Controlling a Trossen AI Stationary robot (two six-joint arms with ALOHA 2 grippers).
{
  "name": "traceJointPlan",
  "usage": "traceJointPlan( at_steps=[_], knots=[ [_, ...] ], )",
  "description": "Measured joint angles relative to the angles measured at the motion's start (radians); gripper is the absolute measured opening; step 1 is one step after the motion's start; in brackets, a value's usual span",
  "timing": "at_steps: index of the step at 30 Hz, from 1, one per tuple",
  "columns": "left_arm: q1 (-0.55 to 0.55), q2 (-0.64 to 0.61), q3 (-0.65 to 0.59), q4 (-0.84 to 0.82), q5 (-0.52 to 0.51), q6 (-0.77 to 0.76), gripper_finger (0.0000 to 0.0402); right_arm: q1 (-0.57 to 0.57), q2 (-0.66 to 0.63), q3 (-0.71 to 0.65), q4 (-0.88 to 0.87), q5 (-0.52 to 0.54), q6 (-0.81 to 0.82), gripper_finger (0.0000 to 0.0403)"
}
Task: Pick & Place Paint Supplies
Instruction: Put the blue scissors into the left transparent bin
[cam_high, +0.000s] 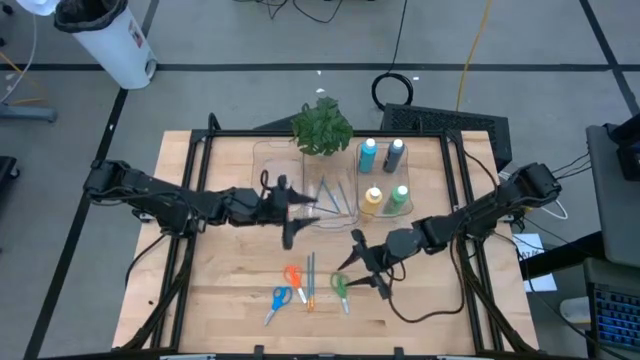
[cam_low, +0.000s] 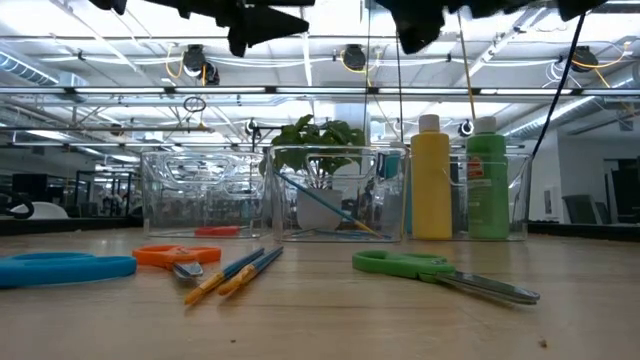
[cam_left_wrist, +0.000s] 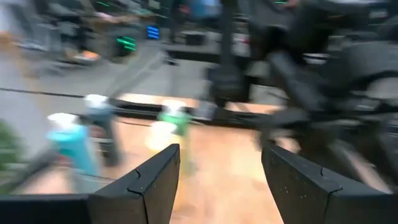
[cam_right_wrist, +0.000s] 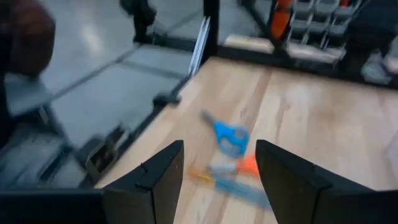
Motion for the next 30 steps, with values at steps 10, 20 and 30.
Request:
traceJointPlan(
  at_steps=[10, 20, 30],
  knots=[
    [-0.152, 0.000, 0.000, -0.354, 0.253, -0.254, 0.0234, 0.028, -0.124, -0.001, -0.216, 0.004, 0.003, 0.0194],
    [-0.351, 0.087, 0.000, -0.626, 0.085, -0.608, 0.0234, 0.023, -0.224, 0.000, -0.296, 0.006, -0.053, 0.0194],
    [-0.372, 0.290, -0.001, -0.550, 0.134, -0.430, 0.0234, 0.026, -0.250, -0.025, -0.312, 0.006, -0.026, 0.0194]
  ],
)
